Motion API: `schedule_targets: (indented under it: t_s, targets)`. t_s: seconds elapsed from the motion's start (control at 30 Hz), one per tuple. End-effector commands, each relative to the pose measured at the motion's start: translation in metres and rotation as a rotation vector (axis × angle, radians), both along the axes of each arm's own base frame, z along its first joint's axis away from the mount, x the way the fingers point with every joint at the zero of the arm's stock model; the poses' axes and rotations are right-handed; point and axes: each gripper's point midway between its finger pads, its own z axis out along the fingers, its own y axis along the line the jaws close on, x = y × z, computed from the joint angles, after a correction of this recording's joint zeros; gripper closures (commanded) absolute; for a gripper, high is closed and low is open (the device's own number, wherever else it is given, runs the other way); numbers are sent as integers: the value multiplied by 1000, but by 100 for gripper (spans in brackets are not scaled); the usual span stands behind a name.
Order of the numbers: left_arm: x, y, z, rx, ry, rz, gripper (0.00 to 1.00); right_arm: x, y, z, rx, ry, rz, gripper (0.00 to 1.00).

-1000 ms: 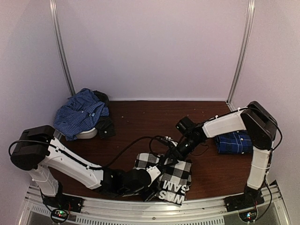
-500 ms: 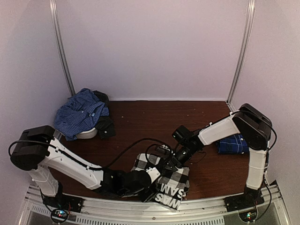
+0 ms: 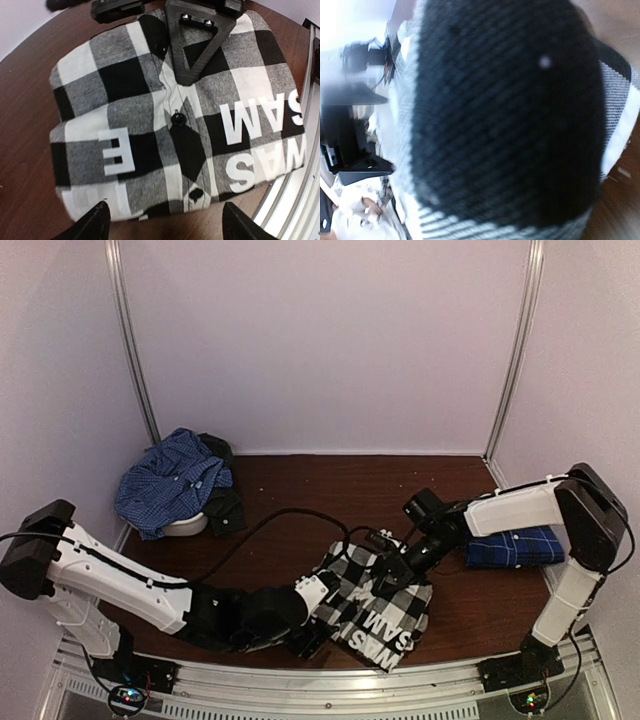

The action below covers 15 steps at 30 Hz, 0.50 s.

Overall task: Fold and stack the long sleeve shirts
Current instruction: Pick up the square-folded shirt from the center of the board, then turn over the square-folded shirt at the center of the board.

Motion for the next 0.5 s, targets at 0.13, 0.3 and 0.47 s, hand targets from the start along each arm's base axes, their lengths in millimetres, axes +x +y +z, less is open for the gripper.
schedule_targets:
  t_s: [0.13,0.3,0.47]
  targets:
    - [49,39,93,-149,-107,223,8,77,-103,61,-413,-328,-393,100]
    - [88,69,116,-242,2,337,7,115,-166,121,-685,-548,-603,100]
    - [105,92,141,-265,-62,398,3,128,-220,166,-932,-681,-755,100]
